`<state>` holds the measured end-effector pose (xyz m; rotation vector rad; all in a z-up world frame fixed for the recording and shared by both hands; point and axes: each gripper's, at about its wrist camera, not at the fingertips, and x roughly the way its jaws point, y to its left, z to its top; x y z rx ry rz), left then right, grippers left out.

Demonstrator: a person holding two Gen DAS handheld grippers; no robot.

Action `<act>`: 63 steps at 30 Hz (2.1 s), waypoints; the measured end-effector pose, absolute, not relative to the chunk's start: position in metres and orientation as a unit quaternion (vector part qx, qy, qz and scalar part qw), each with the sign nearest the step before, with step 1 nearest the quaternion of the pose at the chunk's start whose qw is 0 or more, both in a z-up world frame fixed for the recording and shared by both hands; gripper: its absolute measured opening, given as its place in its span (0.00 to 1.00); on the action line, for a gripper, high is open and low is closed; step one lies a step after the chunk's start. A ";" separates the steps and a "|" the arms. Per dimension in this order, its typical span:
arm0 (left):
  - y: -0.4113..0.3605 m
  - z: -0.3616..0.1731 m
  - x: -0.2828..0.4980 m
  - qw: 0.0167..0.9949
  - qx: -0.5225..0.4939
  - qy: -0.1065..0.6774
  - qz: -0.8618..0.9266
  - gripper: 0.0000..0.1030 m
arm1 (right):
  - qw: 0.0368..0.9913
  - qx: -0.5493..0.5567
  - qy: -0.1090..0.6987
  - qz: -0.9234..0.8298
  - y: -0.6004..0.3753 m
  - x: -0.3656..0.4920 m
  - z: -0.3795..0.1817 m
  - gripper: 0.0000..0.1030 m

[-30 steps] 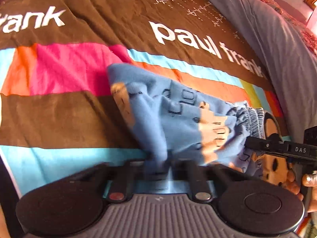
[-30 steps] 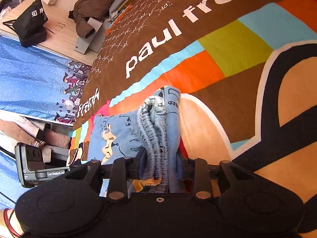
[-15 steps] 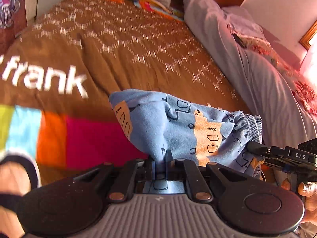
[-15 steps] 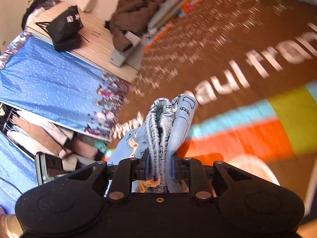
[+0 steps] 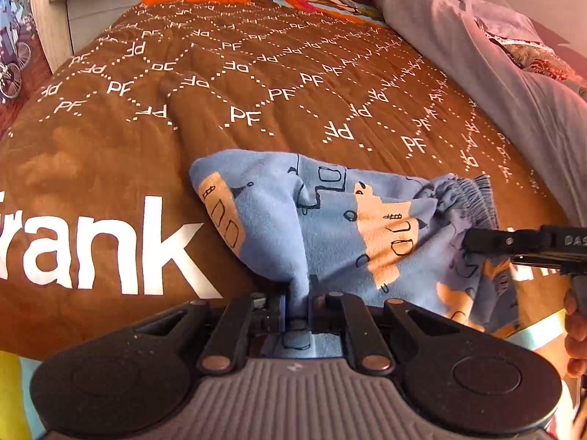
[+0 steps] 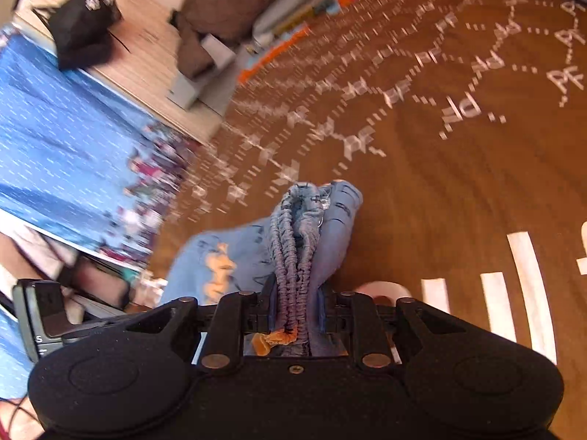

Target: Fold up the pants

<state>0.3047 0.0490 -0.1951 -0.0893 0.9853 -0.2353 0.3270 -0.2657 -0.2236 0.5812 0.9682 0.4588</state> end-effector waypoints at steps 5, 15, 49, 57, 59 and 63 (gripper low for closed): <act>0.060 -0.177 0.276 0.884 -0.059 0.453 -0.094 0.44 | 0.835 0.286 0.417 0.215 -0.282 0.300 -0.205 0.67; 0.067 -0.126 0.154 0.864 -0.087 0.494 -0.030 0.77 | 0.882 0.179 0.398 0.179 -0.252 0.173 -0.105 0.75; 0.046 -0.035 0.047 0.882 -0.070 0.464 -0.048 0.99 | 0.906 0.043 0.405 0.117 -0.183 0.028 -0.020 0.94; 0.046 -0.035 0.044 0.884 -0.064 0.461 -0.048 1.00 | 0.905 0.041 0.407 0.117 -0.185 0.029 -0.021 0.94; 0.047 -0.034 0.043 0.884 -0.070 0.460 -0.053 1.00 | 0.905 0.039 0.407 0.118 -0.186 0.029 -0.021 0.94; 0.052 -0.030 0.038 0.887 -0.103 0.448 -0.050 1.00 | 0.905 0.038 0.407 0.118 -0.186 0.029 -0.022 0.94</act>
